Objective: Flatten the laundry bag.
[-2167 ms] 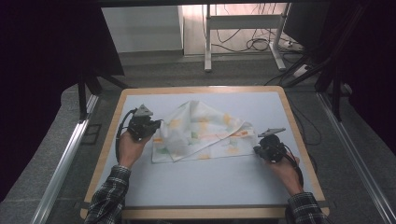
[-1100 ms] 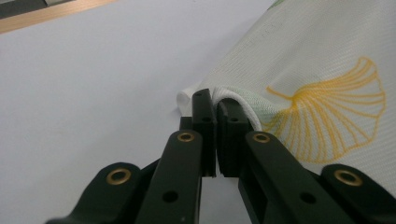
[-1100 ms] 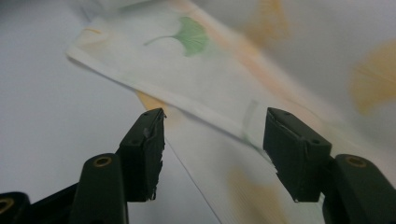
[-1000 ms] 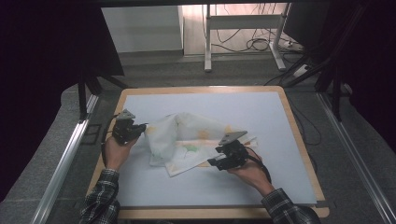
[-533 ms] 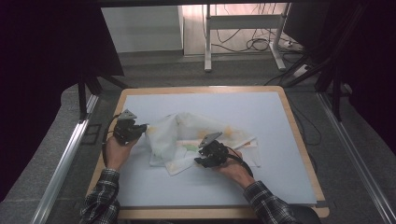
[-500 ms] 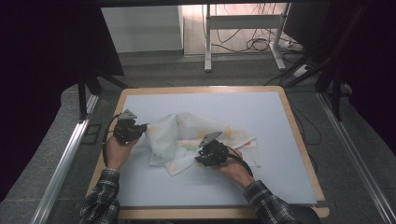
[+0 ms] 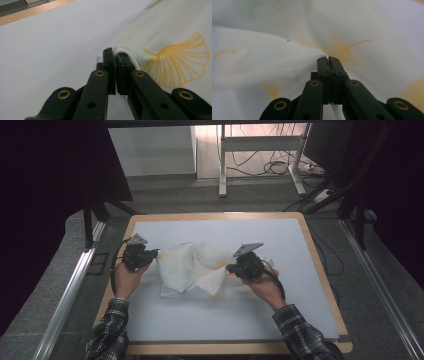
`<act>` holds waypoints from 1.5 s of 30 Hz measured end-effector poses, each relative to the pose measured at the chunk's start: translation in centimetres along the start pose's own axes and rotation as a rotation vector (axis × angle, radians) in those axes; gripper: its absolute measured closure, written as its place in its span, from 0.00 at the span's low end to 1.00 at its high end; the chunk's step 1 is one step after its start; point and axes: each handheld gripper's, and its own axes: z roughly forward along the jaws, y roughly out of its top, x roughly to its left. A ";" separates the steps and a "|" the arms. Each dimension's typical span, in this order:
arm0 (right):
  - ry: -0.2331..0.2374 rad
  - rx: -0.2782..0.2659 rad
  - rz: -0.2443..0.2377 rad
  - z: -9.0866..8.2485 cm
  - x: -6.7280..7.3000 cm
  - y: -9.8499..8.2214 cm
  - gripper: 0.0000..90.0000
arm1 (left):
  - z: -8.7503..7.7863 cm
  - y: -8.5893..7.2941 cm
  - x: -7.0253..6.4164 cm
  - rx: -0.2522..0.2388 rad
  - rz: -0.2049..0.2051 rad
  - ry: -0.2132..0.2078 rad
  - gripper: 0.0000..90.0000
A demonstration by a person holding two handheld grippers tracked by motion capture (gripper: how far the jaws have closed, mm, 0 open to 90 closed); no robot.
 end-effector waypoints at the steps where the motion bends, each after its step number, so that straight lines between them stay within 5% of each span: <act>1: -0.014 -0.006 0.012 -0.4 -0.6 0.0 0.98 | 0.3 0.2 0.1 0.004 0.004 0.004 0.98; 13: -0.165 -0.112 0.202 -4.5 -9.3 0.4 0.98 | 2.8 2.3 0.9 0.024 -0.009 0.004 0.98; 24: -0.242 -0.109 0.318 -3.1 -14.0 0.5 0.98 | 6.6 2.9 2.5 0.113 -0.027 0.050 0.95; 27: -0.260 -0.097 0.352 -2.2 -14.9 0.5 0.98 | 6.5 2.8 2.8 0.113 -0.038 0.080 0.85; 30: -0.294 -0.051 0.392 -1.2 -15.9 0.4 0.98 | 6.0 2.6 3.4 0.122 -0.053 0.110 0.61; 34: -0.317 -0.032 0.428 -0.8 -16.8 0.4 0.97 | 4.3 2.0 4.5 0.123 -0.115 0.111 0.43; 40: -0.323 0.033 0.379 -0.2 -16.5 -0.5 0.80 | 1.2 0.3 4.5 0.128 -0.095 0.095 0.30; 45: -0.346 0.009 0.326 -2.1 -15.4 -2.0 0.62 | 0.3 -1.3 2.3 0.109 -0.071 -0.006 0.28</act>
